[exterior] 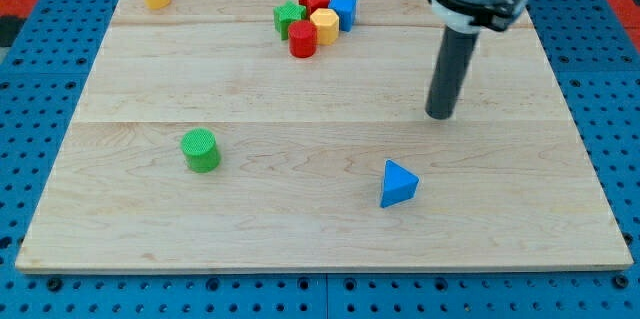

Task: Slide the blue triangle towards the center of the board

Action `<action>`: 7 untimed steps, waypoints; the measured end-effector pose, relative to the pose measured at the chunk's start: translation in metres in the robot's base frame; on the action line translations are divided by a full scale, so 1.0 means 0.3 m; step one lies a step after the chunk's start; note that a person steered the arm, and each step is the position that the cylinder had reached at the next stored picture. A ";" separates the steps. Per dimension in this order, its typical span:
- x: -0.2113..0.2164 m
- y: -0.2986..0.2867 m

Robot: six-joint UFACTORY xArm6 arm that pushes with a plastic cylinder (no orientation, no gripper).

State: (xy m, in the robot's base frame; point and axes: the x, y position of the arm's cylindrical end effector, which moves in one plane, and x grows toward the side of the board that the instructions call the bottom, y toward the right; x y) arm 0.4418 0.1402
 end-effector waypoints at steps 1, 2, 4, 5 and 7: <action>0.092 0.014; 0.189 0.019; 0.345 -0.051; 0.407 -0.149; 0.331 -0.237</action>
State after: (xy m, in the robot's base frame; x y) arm 0.5412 0.0689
